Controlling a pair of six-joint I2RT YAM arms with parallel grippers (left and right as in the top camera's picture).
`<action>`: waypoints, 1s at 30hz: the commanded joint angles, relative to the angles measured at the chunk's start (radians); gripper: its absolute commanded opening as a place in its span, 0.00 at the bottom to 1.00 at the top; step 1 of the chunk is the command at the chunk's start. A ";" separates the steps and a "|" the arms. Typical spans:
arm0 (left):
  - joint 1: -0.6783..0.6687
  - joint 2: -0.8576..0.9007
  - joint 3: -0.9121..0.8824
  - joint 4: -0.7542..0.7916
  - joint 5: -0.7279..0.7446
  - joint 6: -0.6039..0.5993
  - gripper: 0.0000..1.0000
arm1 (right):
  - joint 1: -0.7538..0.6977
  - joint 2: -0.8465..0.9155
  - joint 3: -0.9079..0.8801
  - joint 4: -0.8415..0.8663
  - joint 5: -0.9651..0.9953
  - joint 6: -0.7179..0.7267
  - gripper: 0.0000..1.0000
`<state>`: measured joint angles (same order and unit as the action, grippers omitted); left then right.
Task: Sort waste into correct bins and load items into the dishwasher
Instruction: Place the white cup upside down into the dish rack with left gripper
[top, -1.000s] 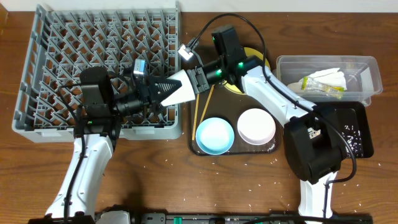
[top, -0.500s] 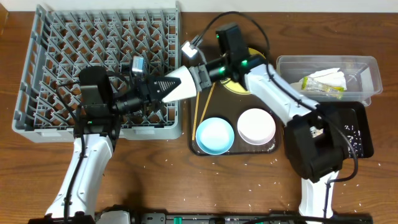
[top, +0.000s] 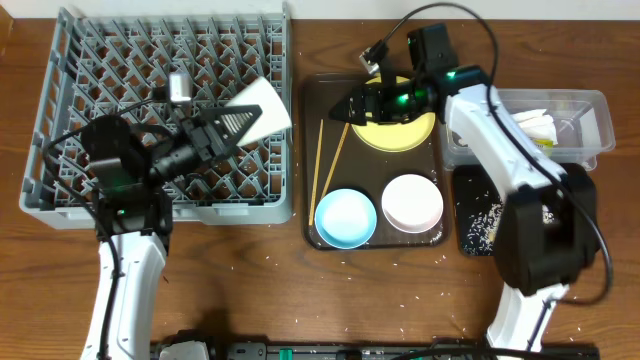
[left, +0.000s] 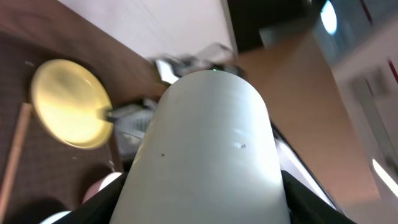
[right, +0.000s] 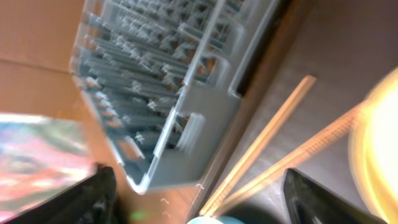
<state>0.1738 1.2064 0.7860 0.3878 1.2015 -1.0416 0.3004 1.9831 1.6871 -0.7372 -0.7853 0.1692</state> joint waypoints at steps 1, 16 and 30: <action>0.019 -0.005 0.017 -0.078 -0.191 0.049 0.33 | 0.024 -0.176 0.092 -0.078 0.338 -0.108 0.91; -0.243 -0.016 0.468 -1.168 -1.061 0.511 0.34 | 0.061 -0.382 0.099 -0.206 0.654 -0.123 0.99; -0.479 0.272 0.509 -1.331 -1.256 0.510 0.34 | 0.061 -0.381 0.099 -0.262 0.653 -0.149 0.99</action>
<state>-0.2966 1.3968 1.2819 -0.9325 -0.0162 -0.5480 0.3531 1.6020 1.7851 -0.9901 -0.1402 0.0399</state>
